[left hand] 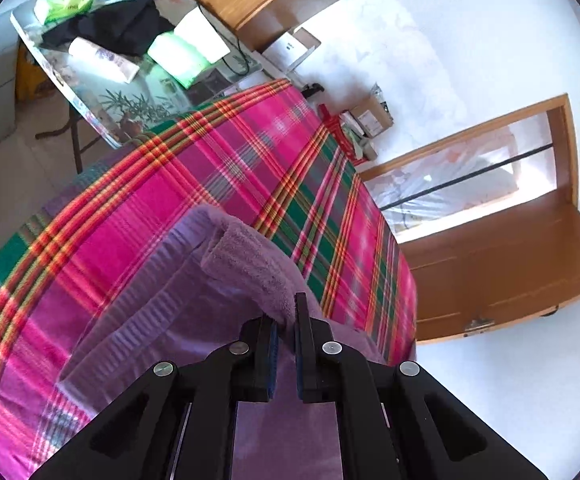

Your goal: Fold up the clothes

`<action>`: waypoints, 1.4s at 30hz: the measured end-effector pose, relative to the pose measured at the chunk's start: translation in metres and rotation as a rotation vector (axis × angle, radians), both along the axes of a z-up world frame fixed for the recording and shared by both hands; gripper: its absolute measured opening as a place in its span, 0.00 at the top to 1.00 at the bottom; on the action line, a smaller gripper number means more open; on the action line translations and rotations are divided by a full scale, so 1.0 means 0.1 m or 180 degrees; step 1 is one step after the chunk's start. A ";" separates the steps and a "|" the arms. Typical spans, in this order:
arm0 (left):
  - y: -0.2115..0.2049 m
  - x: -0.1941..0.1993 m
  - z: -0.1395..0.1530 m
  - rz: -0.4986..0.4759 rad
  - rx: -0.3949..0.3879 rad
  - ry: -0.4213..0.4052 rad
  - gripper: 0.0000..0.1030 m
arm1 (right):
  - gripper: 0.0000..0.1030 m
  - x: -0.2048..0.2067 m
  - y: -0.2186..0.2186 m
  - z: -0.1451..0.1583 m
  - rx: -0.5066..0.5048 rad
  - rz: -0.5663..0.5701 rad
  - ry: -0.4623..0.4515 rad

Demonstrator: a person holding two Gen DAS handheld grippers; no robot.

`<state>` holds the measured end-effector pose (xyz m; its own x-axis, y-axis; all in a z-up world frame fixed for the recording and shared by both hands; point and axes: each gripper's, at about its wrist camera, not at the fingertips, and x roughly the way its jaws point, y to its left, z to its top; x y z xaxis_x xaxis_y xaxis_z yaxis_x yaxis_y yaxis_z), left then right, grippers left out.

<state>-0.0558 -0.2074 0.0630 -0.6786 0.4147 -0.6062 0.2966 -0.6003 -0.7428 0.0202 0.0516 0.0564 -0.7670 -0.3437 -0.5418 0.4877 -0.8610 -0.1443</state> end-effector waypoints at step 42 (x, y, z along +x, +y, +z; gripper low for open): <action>-0.14 0.90 -0.65 0.0193 -0.0193 -0.0375 0.93 | 0.96 0.65 -0.06 -0.65 0.0180 0.0166 -0.0560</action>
<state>0.0343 -0.2211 -0.0024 -0.6239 0.3354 -0.7059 0.4167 -0.6214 -0.6635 0.0855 0.0451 -0.0086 -0.6407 -0.3456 -0.6857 0.5533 -0.8269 -0.1003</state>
